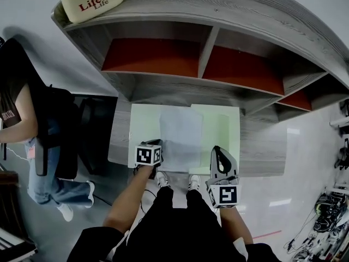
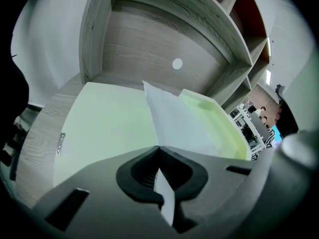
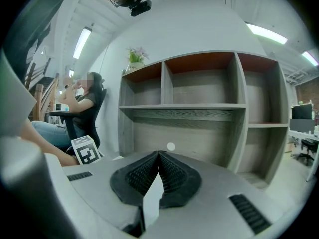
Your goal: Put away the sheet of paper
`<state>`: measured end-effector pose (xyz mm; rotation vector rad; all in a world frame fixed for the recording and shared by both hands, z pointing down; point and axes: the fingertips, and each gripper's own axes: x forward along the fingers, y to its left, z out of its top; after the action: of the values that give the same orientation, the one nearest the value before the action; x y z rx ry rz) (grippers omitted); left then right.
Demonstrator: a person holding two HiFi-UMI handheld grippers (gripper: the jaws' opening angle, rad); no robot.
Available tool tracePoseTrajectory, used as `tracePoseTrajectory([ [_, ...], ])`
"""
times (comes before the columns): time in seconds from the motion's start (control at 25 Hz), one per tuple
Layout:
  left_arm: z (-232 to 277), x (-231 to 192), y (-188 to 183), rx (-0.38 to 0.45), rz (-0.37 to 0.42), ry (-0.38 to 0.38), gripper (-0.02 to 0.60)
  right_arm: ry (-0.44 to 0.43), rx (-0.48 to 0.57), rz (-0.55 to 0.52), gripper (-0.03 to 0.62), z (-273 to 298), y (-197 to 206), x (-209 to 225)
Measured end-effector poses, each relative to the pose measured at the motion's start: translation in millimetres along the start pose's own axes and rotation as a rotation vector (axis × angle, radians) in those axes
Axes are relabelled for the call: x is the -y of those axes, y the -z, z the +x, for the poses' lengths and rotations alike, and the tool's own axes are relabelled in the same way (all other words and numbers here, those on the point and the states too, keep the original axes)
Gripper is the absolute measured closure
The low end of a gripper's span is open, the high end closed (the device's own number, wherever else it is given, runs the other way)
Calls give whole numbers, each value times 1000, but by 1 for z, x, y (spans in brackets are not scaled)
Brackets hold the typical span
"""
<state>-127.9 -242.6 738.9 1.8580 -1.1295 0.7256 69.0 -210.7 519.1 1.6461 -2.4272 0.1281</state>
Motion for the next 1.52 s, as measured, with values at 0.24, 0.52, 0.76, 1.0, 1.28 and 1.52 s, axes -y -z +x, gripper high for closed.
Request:
tracePoseTrajectory([
  [0.24, 12, 22, -3, -15, 14, 28, 575, 15, -10, 29, 577, -3, 11, 10],
  [0.52, 33, 53, -10, -19, -47, 91, 575, 1, -9, 41, 577, -1, 12, 20],
  [0.76, 45, 79, -6, -61, -27, 119, 575, 18, -9, 70, 577, -6, 18, 32],
  [1.0, 60, 107, -5, -88, -1, 151, 575, 40, -8, 70, 577, -10, 18, 50],
  [1.28, 74, 137, -13, -75, -11, 187, 575, 47, -15, 68, 577, -18, 24, 63],
  [1.52, 84, 151, -9, -93, 14, 202, 575, 50, -9, 61, 577, -24, 23, 74],
])
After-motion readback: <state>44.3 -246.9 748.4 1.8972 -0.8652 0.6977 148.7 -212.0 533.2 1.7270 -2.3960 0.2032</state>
